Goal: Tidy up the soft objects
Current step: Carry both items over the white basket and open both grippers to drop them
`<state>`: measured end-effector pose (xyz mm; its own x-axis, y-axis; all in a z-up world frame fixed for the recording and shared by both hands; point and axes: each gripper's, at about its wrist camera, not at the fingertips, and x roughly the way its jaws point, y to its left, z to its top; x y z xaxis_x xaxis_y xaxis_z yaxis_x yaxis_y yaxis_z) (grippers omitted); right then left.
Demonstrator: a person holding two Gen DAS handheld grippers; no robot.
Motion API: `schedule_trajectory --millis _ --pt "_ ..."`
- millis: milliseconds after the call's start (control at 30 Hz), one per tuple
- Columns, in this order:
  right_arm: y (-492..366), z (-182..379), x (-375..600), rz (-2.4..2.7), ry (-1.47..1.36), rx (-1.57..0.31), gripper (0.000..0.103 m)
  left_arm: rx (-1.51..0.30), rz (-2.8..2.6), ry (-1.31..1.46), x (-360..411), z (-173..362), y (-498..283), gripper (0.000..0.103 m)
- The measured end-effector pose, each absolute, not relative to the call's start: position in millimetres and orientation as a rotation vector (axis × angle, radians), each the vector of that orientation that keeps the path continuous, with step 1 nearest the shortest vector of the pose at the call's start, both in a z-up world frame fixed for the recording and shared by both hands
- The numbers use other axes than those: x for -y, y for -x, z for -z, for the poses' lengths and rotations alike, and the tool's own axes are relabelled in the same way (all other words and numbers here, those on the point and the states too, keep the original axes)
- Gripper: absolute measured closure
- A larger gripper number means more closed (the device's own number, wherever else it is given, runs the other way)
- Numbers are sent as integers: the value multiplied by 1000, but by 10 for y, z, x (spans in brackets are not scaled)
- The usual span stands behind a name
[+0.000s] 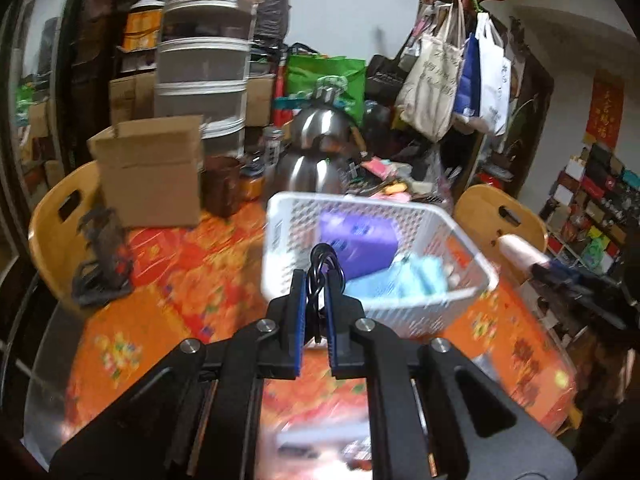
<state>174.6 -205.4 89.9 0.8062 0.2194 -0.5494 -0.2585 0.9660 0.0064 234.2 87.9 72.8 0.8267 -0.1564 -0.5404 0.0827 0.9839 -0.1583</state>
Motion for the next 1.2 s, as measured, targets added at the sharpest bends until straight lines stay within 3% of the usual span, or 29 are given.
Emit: schedule_trajectory --millis 333,567,900,967,1033,1100,1200 --pt "-2824 -827 1854 -211 78 -731 71 -700 165 156 -519 -1067 -3526 95" --pt "-3209 -512 1855 -186 67 -836 71 -823 141 148 -363 -675 -4046 95" --pt "-3272 -307 1743 -187 100 -858 70 -860 122 158 -430 -327 -4132 94" --pt "-3259 -313 1719 -207 103 -857 65 -851 123 158 -453 -329 -4107 77" --pt "-3207 -334 1701 -209 117 -834 40 -839 128 169 -486 -343 -4065 33" --pt "-3131 -366 1684 -201 133 -803 25 -822 122 175 -521 -352 -4022 26" --pt "-3025 -427 1743 -190 104 -782 24 -786 108 145 -530 -369 -3932 26"
